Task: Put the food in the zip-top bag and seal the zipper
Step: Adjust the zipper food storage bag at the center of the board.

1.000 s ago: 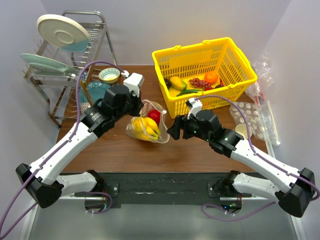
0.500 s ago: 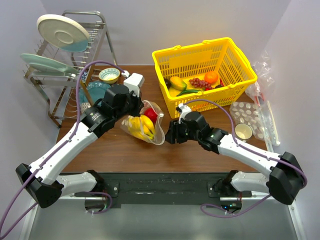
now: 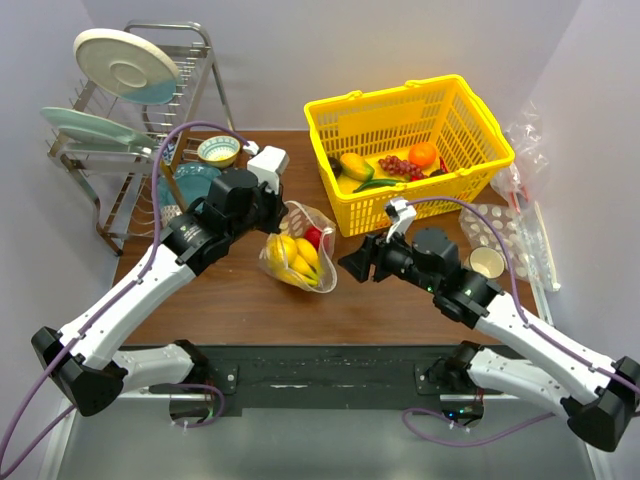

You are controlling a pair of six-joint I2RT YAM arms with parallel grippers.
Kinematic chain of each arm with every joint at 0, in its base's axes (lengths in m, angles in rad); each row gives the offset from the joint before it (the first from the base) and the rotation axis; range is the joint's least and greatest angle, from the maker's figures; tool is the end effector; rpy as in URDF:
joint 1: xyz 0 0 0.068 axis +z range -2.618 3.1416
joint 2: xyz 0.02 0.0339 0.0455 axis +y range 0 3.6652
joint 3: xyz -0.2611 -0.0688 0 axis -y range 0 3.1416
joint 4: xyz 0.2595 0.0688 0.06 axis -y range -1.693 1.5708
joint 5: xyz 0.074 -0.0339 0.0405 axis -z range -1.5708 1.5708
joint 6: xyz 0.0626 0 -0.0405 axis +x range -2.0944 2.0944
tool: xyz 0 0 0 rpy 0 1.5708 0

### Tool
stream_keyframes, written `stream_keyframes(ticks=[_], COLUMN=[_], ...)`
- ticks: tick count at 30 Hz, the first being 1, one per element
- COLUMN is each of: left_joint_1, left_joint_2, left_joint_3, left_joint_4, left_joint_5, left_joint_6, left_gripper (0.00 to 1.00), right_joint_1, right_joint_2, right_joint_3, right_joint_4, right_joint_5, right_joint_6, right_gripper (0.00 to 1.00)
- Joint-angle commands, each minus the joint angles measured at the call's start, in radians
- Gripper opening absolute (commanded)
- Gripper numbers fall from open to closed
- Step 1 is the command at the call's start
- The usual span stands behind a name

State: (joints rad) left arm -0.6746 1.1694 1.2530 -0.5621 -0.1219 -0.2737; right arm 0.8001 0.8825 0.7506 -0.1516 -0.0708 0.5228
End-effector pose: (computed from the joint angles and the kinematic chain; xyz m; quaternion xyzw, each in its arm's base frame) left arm 0.2331 -0.1767 0.3726 0.1388 0.8422 -0.1904 0.4850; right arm 0.1712 0.1826 0.3023 -0.1315 0.7888 0.3907 0.4559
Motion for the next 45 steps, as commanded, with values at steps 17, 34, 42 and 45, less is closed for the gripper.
stream_keyframes(ticks=[17, 34, 42, 45], left_joint_1=[-0.002, -0.002, 0.0, -0.002], left_joint_2=[0.012, 0.003, -0.048, -0.048], left_joint_3=[0.008, -0.017, 0.071, 0.08], left_joint_4=[0.088, 0.064, -0.008, -0.03], left_joint_5=[0.018, 0.033, -0.077, -0.09], left_joint_6=[-0.019, -0.025, 0.007, 0.021], left_gripper=[0.0, 0.0, 0.0, 0.0], right_joint_1=[0.014, 0.017, 0.016, 0.016], right_joint_2=[0.271, 0.145, 0.21, 0.214], right_joint_3=[-0.002, 0.532, 0.369, 0.299], right_joint_4=[0.101, -0.336, -0.281, -0.235], right_joint_5=[-0.156, 0.069, 0.042, 0.025], right_joint_6=[-0.018, -0.153, -0.095, -0.055], right_gripper=[0.54, 0.0, 0.0, 0.0])
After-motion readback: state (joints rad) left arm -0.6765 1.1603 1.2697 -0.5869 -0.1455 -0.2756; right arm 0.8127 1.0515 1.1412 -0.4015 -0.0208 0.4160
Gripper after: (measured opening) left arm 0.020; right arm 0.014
